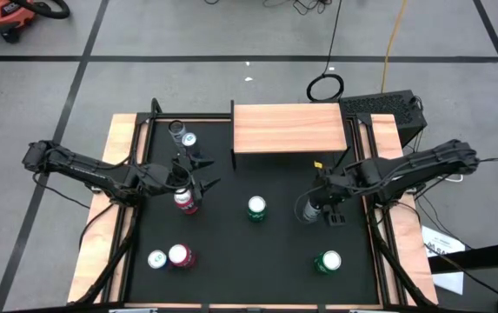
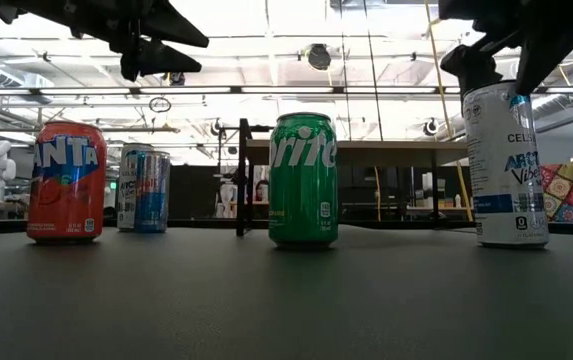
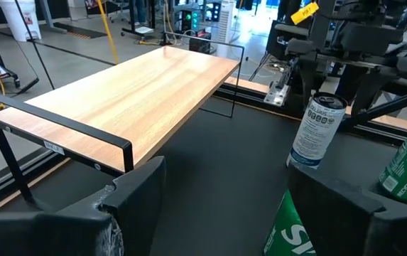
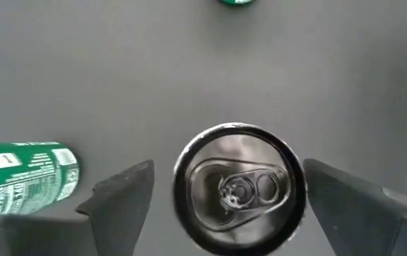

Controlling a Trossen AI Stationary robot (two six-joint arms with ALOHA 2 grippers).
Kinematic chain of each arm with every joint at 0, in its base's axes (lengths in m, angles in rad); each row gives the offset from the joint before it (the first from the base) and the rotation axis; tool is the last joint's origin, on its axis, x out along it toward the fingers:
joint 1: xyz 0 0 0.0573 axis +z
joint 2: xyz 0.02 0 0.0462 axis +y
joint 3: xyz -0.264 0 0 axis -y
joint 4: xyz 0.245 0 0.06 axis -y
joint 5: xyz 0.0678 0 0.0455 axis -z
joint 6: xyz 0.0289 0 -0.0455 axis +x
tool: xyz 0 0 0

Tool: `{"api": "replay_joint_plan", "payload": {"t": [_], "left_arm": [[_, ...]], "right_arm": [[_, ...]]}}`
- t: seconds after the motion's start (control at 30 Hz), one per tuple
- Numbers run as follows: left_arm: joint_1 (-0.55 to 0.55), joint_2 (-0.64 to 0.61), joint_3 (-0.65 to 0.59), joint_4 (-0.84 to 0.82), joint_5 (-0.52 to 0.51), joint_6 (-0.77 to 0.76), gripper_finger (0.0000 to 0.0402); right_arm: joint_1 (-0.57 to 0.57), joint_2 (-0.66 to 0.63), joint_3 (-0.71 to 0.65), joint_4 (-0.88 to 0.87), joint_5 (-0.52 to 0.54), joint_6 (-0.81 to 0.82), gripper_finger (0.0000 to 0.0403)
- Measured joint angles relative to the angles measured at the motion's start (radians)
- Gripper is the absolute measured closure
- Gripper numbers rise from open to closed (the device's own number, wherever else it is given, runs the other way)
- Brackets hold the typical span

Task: Place canned beverage on shelf
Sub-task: Put the bottom white blue soda can on the shelf

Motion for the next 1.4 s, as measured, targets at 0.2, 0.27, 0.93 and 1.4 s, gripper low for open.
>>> {"api": "replay_joint_plan", "payload": {"t": [0.2, 0.27, 0.93, 1.4], "left_arm": [[0.000, 0.000, 0.000, -0.020, 0.000, -0.001, 0.0107], [0.000, 0.000, 0.000, -0.019, 0.000, -0.001, 0.0107], [0.017, 0.000, 0.000, -0.019, -0.009, -0.022, 0.0107], [0.048, 0.055, -0.001, -0.017, 0.021, -0.055, 0.0107]], "right_arm": [[0.000, 0.033, 0.000, -0.011, 0.011, 0.000, 0.0102], [0.000, 0.038, 0.000, -0.017, 0.010, 0.008, 0.0117], [-0.098, -0.008, 0.289, -0.215, 0.018, 0.203, 0.0160], [-0.381, 0.018, 0.508, -0.412, 0.035, 0.174, 0.0159]]}}
